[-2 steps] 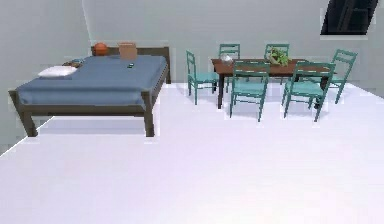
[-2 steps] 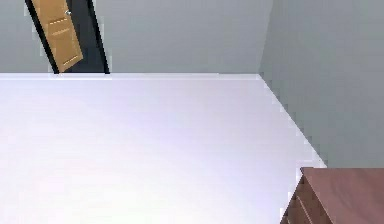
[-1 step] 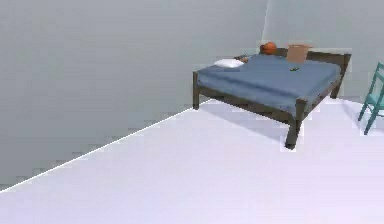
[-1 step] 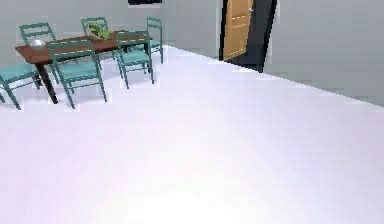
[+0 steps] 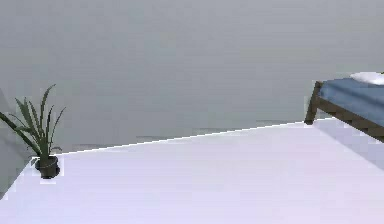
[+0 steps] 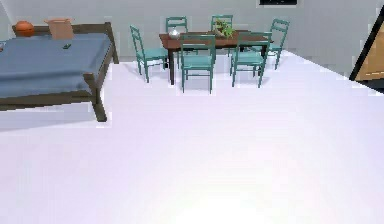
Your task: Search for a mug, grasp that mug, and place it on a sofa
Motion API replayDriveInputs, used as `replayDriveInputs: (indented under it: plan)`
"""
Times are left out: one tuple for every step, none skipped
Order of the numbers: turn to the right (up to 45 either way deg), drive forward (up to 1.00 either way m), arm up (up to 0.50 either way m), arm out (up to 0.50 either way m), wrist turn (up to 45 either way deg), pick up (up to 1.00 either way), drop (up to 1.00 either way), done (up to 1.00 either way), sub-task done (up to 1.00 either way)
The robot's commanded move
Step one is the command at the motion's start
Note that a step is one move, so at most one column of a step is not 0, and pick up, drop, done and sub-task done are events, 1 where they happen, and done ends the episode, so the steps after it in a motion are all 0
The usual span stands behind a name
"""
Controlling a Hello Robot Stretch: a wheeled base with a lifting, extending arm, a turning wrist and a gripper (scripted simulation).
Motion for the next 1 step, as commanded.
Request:
replayDriveInputs:
  plan:
    - [0.0,0.15,0.00,0.00,0.0,0.00,0.00,0.00,0.00]
